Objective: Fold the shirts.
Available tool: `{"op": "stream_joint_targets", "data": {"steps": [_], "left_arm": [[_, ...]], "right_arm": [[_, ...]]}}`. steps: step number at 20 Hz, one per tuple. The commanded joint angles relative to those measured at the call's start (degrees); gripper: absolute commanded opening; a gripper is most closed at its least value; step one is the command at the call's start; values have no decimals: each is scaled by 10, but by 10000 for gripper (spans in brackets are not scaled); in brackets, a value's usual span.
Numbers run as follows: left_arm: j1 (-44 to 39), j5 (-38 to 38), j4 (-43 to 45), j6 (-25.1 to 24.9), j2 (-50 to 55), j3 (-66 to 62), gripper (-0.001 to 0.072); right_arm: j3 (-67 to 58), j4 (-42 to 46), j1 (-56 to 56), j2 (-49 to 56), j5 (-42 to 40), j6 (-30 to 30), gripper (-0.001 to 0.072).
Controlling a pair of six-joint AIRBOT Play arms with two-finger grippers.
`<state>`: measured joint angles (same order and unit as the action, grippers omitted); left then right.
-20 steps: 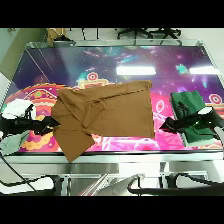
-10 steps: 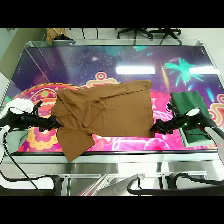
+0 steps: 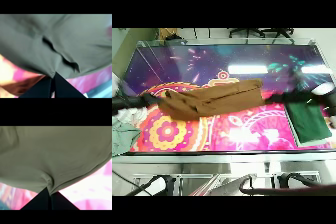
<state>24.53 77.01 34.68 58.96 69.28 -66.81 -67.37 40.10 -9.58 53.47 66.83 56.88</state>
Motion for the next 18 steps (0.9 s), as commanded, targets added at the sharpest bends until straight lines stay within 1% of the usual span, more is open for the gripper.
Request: {"op": "stream_joint_targets", "data": {"steps": [1,3,4,6,8,10,13,15,16,18], "left_arm": [[0,3,-143,-5,-116,-169,20],[0,-54,-141,-6,-176,-287,19],[0,-86,-116,-5,-201,-337,20],[0,-151,-35,10,-247,-419,20],[0,-187,58,36,-279,-461,20],[0,-183,141,63,-295,-489,20],[0,-149,199,65,-292,-495,20],[0,-111,194,63,-276,-468,20],[0,-85,189,63,-262,-449,19],[0,-33,146,53,-220,-398,20]], "right_arm": [[-223,-17,-17,-78,-25,-8,24],[-334,-15,-33,-108,-52,-8,24],[-378,-8,-41,-119,-63,-8,24],[-434,5,-49,-134,-84,-8,25],[-466,15,-49,-141,-95,-8,25],[-480,17,-49,-141,-98,-8,24],[-480,17,-49,-137,-97,-10,24],[-479,16,-49,-118,-64,-16,24],[-475,7,-49,-99,-35,-16,24],[-442,-31,-48,-55,17,-16,24]]}}
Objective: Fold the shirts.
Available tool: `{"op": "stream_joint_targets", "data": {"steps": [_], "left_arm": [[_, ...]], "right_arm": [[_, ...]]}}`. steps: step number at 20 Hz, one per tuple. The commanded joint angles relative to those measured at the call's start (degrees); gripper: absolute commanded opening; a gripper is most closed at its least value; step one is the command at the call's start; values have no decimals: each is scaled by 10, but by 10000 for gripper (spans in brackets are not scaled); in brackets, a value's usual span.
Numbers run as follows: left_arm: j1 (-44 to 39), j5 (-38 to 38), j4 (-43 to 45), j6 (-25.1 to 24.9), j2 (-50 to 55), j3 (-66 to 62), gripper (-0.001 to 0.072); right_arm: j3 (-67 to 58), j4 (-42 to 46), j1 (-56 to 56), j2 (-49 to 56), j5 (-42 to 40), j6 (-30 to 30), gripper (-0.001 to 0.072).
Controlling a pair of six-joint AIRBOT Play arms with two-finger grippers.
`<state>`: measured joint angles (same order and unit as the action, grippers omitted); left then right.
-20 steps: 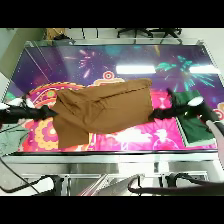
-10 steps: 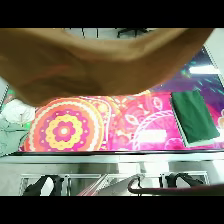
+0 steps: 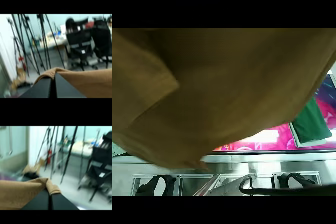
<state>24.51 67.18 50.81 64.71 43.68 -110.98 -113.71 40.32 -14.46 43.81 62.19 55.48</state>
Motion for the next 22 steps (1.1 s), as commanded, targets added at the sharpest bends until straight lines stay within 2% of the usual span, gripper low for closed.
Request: {"op": "stream_joint_targets", "data": {"steps": [1,3,6,9,12,15,18,21,22], "left_arm": [[0,84,-35,-9,61,72,20],[-4,103,-70,-33,119,138,20],[-43,82,-68,-64,223,239,20],[-83,2,-68,-88,347,291,20],[-104,-65,-68,-89,483,252,20],[-123,-72,-68,-75,606,157,20],[-125,-72,-61,-38,684,80,20],[-124,-48,33,32,711,40,20],[-126,-40,57,38,711,38,20]], "right_arm": [[49,-52,4,69,76,-8,24],[116,-59,14,116,70,-19,24],[207,-59,16,192,37,-33,24],[243,-61,23,301,-4,-50,24],[240,-101,25,409,-55,-72,23],[212,-151,25,496,-84,-93,22],[176,-155,25,544,-84,-92,23],[175,-140,24,549,-75,-92,23],[175,-135,24,549,-69,-92,23]]}}
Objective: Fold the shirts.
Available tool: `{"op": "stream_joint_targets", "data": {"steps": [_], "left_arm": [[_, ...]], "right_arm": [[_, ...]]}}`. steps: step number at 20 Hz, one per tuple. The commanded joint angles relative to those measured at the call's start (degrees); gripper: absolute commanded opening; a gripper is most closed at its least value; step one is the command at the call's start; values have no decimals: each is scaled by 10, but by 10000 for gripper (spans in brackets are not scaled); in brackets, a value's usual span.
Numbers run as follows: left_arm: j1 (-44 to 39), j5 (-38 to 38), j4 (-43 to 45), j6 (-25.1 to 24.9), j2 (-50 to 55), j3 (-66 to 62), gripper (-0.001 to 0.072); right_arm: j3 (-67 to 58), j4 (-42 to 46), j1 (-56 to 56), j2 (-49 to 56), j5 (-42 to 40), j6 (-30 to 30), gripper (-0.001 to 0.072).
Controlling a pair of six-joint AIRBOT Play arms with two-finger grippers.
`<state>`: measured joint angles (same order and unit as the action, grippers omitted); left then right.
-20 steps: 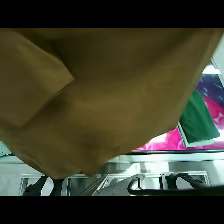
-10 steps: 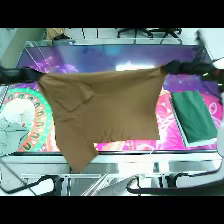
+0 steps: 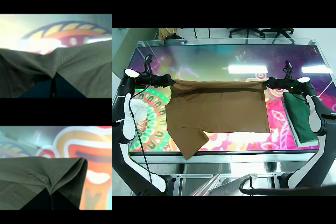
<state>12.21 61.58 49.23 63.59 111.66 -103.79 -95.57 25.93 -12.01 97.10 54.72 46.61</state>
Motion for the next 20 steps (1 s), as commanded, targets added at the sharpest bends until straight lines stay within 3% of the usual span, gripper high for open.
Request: {"op": "stream_joint_targets", "data": {"steps": [1,8,9,10,11,16,20], "left_arm": [[-8,15,88,50,31,-33,20],[-19,19,126,56,38,-31,23],[-19,25,126,70,38,-32,60],[-19,44,126,83,38,-38,453],[-14,71,127,108,38,-55,693],[36,262,126,179,7,-133,695],[66,296,127,190,-118,86,695]], "right_arm": [[-7,13,0,17,10,-3,23],[-7,15,3,30,10,-3,27],[-7,14,3,30,10,-2,120],[-7,9,2,26,11,8,292],[-7,9,-1,16,16,16,315],[-6,111,-62,-89,96,94,325],[49,189,-73,-142,193,111,325]]}}
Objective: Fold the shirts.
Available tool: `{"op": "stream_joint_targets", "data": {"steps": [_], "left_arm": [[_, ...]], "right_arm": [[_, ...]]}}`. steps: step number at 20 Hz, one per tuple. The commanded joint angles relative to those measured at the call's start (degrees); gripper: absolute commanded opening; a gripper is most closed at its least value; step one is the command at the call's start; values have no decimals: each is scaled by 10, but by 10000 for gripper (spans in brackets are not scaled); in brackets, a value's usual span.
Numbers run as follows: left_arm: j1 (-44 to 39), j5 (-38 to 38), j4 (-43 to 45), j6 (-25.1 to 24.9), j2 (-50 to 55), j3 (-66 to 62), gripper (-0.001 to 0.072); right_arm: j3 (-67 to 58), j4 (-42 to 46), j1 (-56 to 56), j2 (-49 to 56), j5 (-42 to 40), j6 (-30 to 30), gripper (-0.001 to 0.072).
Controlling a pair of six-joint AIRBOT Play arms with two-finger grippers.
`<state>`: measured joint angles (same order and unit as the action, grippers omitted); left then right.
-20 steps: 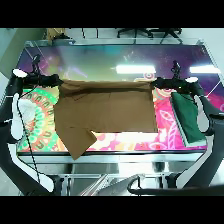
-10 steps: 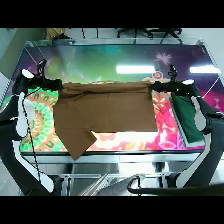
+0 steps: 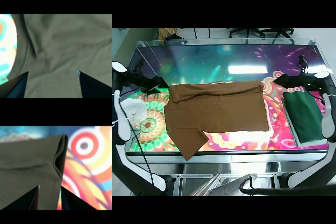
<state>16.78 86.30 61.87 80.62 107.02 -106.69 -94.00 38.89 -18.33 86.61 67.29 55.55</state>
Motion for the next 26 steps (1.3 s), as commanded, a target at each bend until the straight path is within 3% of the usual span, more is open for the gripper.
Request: {"op": "stream_joint_targets", "data": {"steps": [1,5,8,18,22,26], "left_arm": [[22,40,2,20,-109,191,695],[20,-20,1,12,-257,493,696],[20,-61,1,9,-336,641,695],[20,-201,-22,24,-483,791,695],[20,-275,-102,-17,-483,837,694],[20,-319,-161,-61,-483,842,387]], "right_arm": [[65,61,-9,-47,73,22,325],[163,62,-12,-58,73,21,325],[195,62,-11,-58,73,17,325],[200,66,-10,-41,71,17,325],[205,68,-9,-26,80,17,324],[209,112,-9,-27,100,33,324]]}}
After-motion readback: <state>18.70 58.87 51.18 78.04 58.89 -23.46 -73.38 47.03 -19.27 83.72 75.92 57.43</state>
